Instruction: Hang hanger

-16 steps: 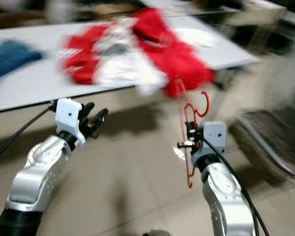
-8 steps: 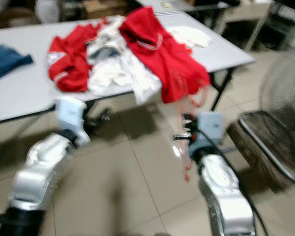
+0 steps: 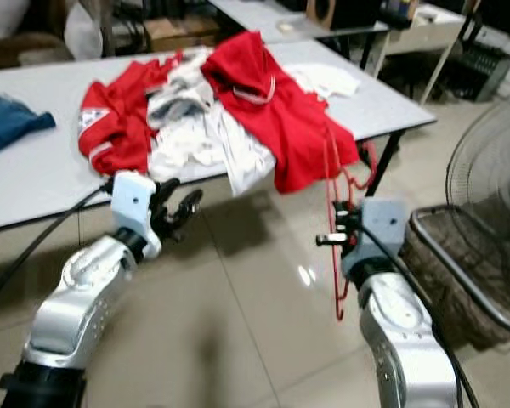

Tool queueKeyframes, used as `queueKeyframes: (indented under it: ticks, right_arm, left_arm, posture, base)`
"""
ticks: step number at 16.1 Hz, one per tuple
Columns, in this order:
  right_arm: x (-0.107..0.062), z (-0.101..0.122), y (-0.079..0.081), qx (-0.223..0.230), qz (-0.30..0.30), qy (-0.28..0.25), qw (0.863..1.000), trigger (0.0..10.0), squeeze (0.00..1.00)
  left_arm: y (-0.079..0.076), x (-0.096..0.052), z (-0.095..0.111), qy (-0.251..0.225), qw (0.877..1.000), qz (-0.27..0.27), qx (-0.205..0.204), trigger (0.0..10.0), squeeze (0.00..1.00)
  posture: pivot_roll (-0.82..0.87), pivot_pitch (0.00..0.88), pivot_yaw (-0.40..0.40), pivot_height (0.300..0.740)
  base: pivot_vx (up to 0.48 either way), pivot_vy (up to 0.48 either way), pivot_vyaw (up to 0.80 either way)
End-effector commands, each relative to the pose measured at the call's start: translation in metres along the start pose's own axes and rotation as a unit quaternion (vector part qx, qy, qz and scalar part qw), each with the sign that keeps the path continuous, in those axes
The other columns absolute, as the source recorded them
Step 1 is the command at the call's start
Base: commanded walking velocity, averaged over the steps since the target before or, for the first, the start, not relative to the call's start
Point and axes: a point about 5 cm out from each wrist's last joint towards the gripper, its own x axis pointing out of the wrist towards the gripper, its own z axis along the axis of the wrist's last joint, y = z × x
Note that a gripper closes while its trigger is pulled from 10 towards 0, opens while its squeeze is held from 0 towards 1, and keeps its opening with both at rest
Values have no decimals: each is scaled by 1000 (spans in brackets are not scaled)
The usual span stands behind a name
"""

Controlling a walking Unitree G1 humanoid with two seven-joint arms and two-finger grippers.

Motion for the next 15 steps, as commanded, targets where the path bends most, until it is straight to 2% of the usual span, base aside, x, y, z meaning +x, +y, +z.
queueKeyframes:
  ticks: [1, 4, 6, 7, 12, 15]
  right_arm:
    - [3, 0, 6, 8, 18, -7, 1000, 10000, 0]
    - [7, -8, 7, 18, 24, -14, 999, 10000, 0]
    - [5, -15, 2, 14, 13, -12, 1000, 10000, 0]
    - [3, -18, -1, 3, 11, -13, 1000, 10000, 0]
    - [-2, -22, -7, 3, 8, -15, 1000, 10000, 0]
    - [-1, -19, -6, -8, 17, -25, 1000, 10000, 0]
  left_arm:
    - [7, -2, 4, -7, 1000, 9, 8, 10000, 0]
    - [13, 3, 8, -18, 1000, 15, 14, 10000, 0]
    - [14, 6, 8, -21, 999, 18, 16, 10000, 0]
    - [14, 8, 8, -23, 999, 20, 11, 10000, 0]
    - [9, 6, -2, -23, 999, 28, -7, 10000, 0]
    - [6, 7, -4, -28, 999, 24, -10, 10000, 0]
  posture:
    - [-174, 8, -26, 740]
    - [-172, 0, 3, 740]
    - [-174, 0, 21, 740]
    - [-181, 0, 33, 740]
    - [-194, 0, 35, 740]
    - [-199, 0, 32, 740]
  base:
    - [315, 0, 0]
    - [322, 0, 0]
    - [343, 0, 0]
    - [364, 0, 0]
    - [380, 0, 0]
    - [394, 0, 0]
